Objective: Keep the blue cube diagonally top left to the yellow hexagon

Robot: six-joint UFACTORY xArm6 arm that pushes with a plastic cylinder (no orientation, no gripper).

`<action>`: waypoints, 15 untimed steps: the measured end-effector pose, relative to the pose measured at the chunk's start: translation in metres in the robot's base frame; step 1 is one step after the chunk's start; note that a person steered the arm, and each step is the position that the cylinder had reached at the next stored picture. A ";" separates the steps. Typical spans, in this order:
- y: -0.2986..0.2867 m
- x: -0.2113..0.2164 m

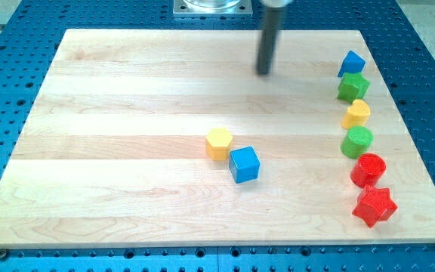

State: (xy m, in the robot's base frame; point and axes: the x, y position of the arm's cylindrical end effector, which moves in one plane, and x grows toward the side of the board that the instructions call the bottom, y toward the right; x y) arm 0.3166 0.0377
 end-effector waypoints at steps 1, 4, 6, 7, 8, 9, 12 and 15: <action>-0.116 0.062; 0.005 0.283; 0.007 0.197; -0.036 0.196; -0.040 0.274; -0.060 0.291; -0.064 0.146; -0.112 0.250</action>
State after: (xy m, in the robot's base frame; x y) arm 0.5667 -0.0745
